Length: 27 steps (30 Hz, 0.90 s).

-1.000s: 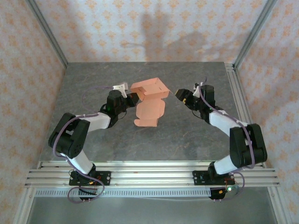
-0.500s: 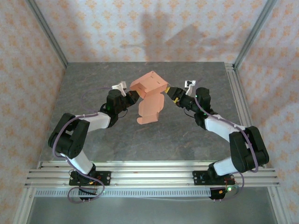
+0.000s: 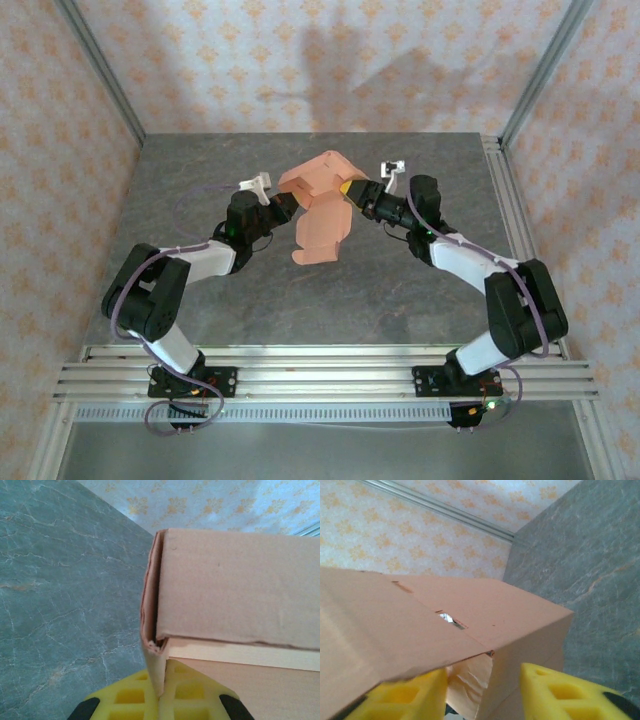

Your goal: Fold the paper box

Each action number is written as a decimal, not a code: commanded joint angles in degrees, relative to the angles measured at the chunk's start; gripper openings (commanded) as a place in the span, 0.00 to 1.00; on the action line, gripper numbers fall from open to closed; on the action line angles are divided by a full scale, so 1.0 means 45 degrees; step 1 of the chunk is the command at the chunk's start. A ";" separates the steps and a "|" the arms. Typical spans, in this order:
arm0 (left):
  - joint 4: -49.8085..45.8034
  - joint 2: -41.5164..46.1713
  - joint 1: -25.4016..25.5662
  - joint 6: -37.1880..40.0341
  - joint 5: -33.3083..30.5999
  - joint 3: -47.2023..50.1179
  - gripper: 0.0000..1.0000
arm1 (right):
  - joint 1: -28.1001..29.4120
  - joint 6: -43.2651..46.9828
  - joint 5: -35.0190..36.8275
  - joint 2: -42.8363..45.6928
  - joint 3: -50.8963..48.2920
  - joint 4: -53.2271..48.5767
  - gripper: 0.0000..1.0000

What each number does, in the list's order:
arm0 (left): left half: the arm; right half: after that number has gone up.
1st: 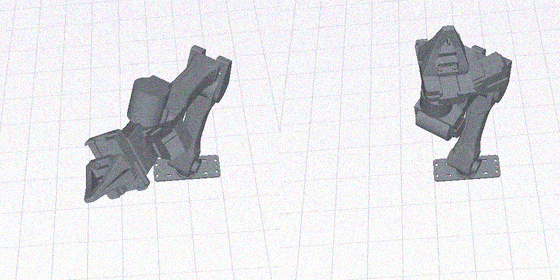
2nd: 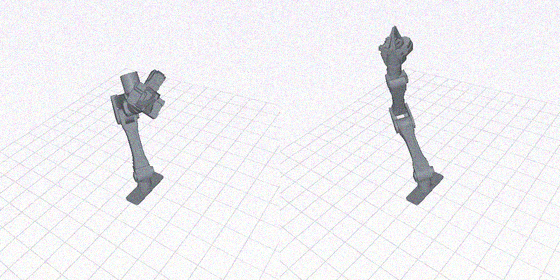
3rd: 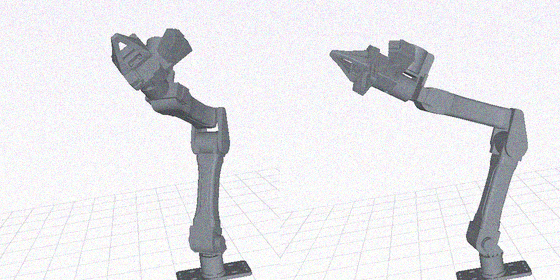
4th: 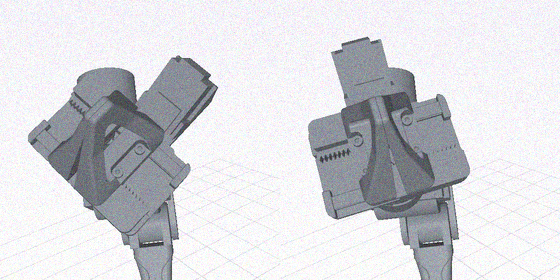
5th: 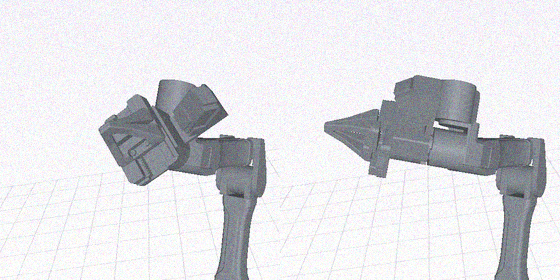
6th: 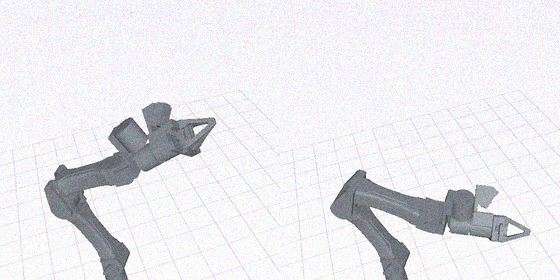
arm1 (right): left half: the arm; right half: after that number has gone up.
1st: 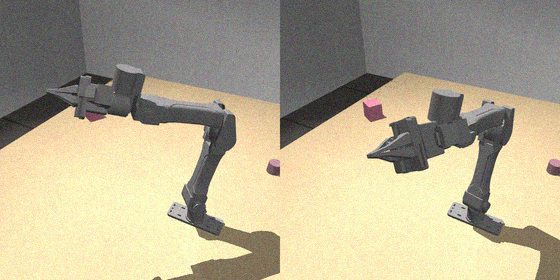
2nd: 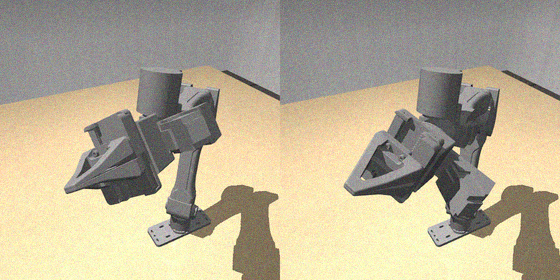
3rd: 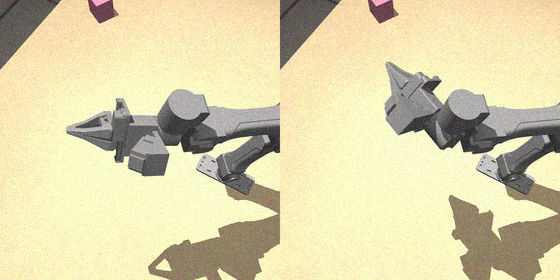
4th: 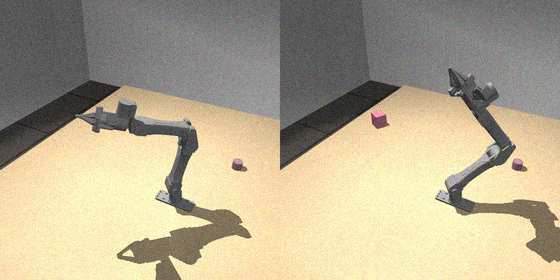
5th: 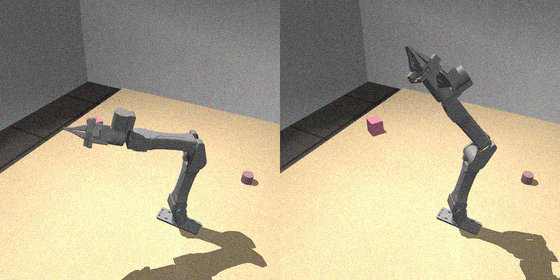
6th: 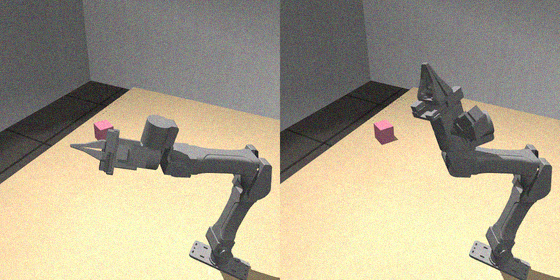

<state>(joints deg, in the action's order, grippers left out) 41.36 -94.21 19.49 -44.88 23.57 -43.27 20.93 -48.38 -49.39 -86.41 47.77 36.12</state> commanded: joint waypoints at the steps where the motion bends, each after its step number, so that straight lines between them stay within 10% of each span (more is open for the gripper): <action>1: 0.0133 0.0470 0.0025 0.0326 -0.0051 -0.0002 0.00 | 0.0088 0.0156 -0.0079 -0.0170 0.0342 -0.0245 0.30; 11: -0.0381 0.0420 0.0025 0.0703 -0.0818 0.0052 0.00 | 0.0078 0.0545 0.0208 0.0110 0.0474 -0.1501 0.00; 18: -0.0451 0.0610 0.0025 0.0658 -0.2054 0.0445 0.00 | 0.0056 0.1621 0.0945 0.0875 0.0516 -0.2631 0.67; 27: -0.0883 0.1321 0.0234 0.1395 -0.5864 0.1096 0.00 | 0.1340 0.5894 0.6390 0.2736 0.2818 -0.9482 0.75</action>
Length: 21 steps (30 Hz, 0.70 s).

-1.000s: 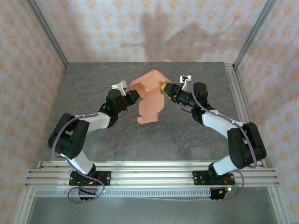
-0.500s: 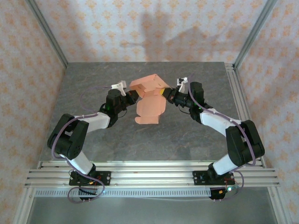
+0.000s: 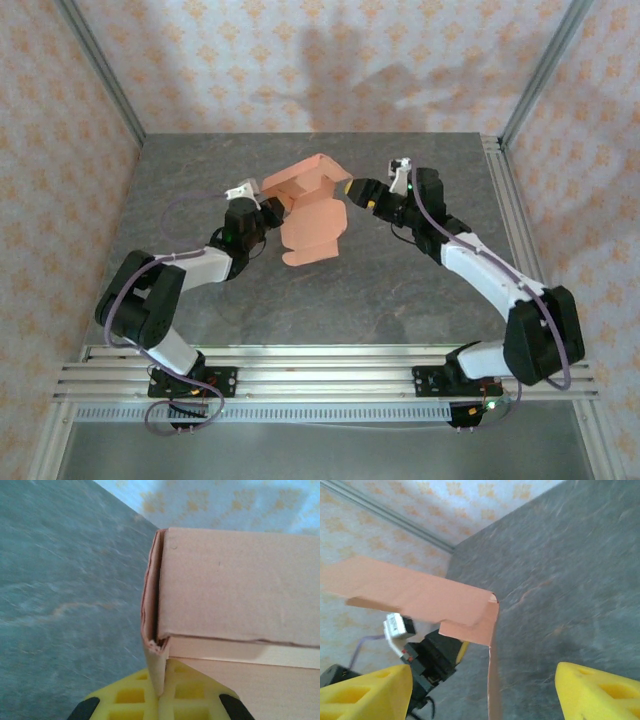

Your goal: Fold the paper box

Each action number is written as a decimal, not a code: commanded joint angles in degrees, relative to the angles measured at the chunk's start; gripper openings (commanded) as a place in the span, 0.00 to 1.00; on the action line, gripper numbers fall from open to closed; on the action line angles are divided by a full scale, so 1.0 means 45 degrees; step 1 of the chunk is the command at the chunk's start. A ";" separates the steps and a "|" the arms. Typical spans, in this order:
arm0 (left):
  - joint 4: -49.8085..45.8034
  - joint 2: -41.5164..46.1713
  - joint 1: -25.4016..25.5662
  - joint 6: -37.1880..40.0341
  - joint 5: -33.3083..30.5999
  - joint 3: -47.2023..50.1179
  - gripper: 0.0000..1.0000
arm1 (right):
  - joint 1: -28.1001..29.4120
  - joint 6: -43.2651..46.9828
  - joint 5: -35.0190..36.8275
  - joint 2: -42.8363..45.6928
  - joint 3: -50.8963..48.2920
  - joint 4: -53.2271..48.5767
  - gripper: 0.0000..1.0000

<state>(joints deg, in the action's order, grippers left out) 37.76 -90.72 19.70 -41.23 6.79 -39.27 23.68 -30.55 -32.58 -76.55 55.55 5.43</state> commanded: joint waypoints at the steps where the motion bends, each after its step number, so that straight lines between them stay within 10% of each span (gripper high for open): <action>1: -0.0033 0.0586 0.0289 0.0766 -0.2563 0.0236 0.00 | 0.0971 0.2214 0.3142 0.0565 0.1415 -0.3071 0.75; 9: -0.0305 0.0214 0.0839 0.1537 -0.4692 -0.0073 0.00 | 0.3603 0.3629 0.6590 -0.1881 0.6137 -0.5946 0.75; 21: -0.0499 0.0164 0.0946 0.1691 -0.4711 -0.0073 0.00 | 0.4230 0.2796 0.6951 -0.6219 1.1450 -0.8163 0.65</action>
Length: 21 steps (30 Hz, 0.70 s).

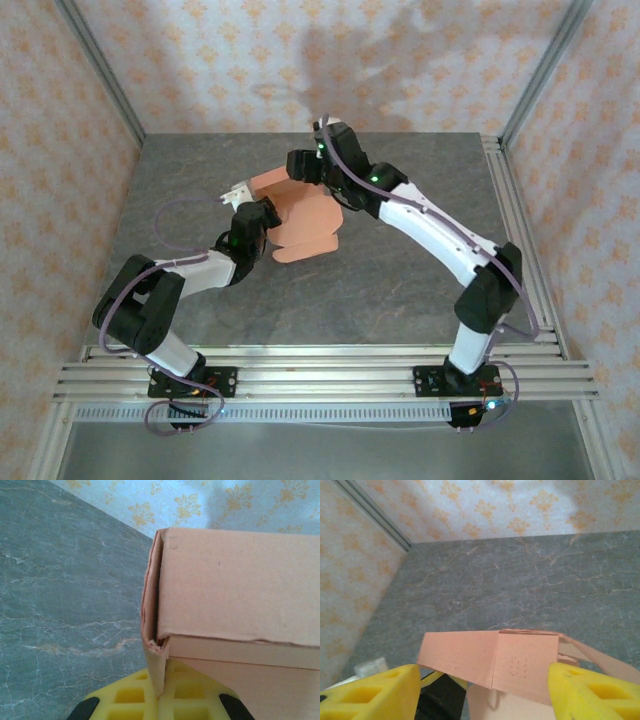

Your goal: Fold the paper box

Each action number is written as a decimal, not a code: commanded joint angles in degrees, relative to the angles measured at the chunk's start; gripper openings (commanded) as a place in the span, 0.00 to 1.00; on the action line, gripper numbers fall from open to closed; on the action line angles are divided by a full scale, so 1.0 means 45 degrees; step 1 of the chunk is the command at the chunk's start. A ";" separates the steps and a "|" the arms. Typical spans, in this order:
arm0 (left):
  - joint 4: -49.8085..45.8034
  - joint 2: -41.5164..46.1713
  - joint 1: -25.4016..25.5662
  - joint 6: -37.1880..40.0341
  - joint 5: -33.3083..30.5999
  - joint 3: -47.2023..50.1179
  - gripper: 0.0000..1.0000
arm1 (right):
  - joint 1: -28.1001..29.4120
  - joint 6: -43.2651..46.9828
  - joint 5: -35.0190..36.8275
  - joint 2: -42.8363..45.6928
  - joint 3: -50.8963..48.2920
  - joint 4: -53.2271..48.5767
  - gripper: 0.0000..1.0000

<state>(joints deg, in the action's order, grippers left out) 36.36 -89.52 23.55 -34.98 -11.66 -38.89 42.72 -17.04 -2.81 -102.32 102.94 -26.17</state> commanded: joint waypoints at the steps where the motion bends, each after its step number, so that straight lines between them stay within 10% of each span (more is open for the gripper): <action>1: -0.0178 -0.0108 0.0079 0.0311 -0.0629 -0.0129 0.00 | -0.0001 -0.0225 0.0314 -0.0694 0.1145 -0.1261 0.63; 21: -0.0102 -0.0105 0.0110 0.0268 -0.0454 -0.0087 0.00 | -0.0021 -0.1524 -0.0256 -0.1827 0.1633 -0.1208 0.24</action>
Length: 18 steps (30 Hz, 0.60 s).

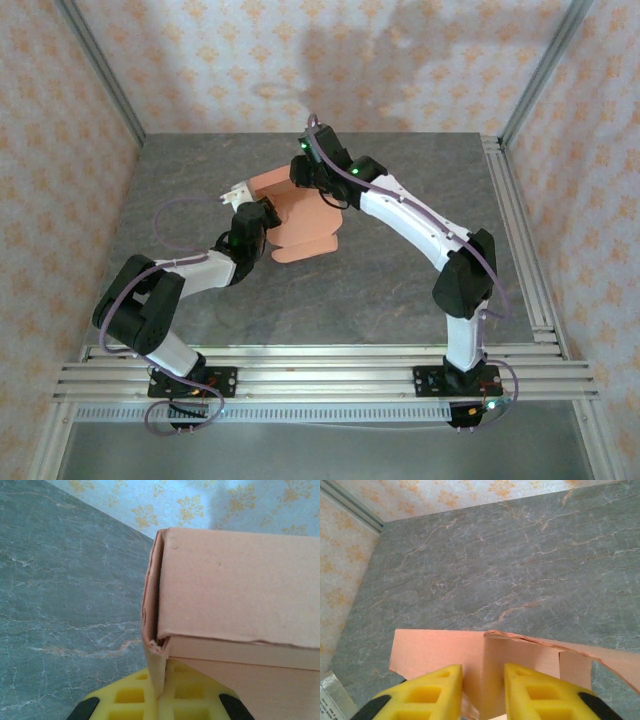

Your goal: Fold the paper box

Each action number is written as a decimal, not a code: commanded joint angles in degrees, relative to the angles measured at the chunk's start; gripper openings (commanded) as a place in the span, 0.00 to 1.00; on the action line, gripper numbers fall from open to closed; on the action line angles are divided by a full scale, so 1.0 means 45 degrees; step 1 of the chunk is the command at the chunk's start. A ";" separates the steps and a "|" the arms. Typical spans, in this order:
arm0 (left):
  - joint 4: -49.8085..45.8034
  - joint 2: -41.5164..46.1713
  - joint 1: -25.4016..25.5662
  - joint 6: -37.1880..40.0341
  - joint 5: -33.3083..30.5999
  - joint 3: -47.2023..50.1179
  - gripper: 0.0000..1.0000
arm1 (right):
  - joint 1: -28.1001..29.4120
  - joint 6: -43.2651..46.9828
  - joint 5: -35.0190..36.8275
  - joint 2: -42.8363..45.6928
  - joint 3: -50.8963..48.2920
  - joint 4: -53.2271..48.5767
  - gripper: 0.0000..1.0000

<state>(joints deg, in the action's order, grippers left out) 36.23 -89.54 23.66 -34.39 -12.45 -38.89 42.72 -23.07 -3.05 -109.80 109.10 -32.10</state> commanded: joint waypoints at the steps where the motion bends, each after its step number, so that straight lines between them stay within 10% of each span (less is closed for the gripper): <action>1: -0.0082 -0.0116 0.0085 0.0161 -0.0224 -0.0096 0.00 | -0.0021 -0.0239 -0.0264 -0.0147 0.0212 0.0171 0.21; 9: -0.0146 -0.0202 0.0076 0.0152 -0.0155 -0.0143 0.00 | -0.0021 -0.0198 -0.0229 0.0115 -0.0006 0.0297 0.09; 13: -0.0759 -0.0029 0.0038 -0.0163 -0.0366 -0.0191 0.00 | -0.0016 0.0150 -0.0453 0.0617 -0.0210 0.0451 0.47; 18: -0.1999 0.0089 -0.0104 -0.0143 0.0087 -0.0688 0.00 | -0.0036 0.1320 -0.1679 0.2586 -0.2382 0.2393 0.63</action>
<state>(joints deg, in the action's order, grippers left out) 31.24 -89.97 23.59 -34.61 -12.25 -39.70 42.72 -20.82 -7.31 -105.19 101.80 -27.05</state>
